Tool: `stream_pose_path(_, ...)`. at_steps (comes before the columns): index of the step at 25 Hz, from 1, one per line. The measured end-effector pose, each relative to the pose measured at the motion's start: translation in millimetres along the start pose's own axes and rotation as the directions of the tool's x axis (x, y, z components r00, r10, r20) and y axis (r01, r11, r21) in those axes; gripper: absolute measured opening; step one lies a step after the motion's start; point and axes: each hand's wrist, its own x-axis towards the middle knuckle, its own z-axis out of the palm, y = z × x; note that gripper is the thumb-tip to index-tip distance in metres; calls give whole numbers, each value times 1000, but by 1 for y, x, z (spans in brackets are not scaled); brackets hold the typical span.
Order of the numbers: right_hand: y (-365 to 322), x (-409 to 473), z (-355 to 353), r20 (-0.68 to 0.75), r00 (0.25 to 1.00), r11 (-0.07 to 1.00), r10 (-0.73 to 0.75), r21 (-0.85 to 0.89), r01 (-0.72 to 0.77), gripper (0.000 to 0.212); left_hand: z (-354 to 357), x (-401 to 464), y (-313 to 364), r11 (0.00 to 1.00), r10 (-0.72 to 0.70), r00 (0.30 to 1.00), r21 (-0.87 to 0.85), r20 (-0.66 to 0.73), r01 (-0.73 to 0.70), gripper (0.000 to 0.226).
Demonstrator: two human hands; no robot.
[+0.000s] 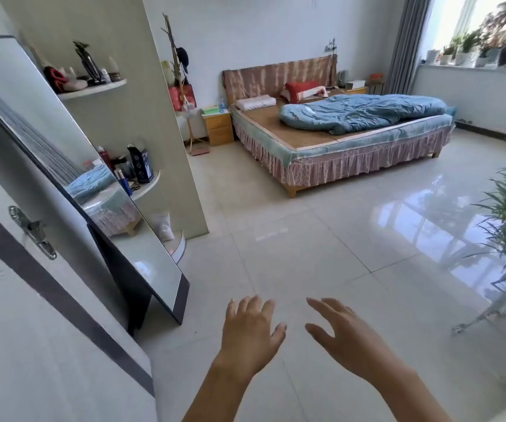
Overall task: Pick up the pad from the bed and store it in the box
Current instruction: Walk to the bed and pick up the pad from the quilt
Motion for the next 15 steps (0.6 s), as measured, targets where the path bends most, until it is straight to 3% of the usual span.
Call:
stream_pose_path(4,13,34,17,192,978,997,78,-17,-76,54,14,26,-19,998,-15,993,-58,114,22,55)
stream_pose_path(10,16,141,31,284,943,985,173,-50,-166,57,5,120,-63,987,3,934,-152,356,55,57)
stream_pose_path(15,8,259,28,291,931,975,219,-43,-216,57,-30,237,-106,984,47,949,-178,313,10,55)
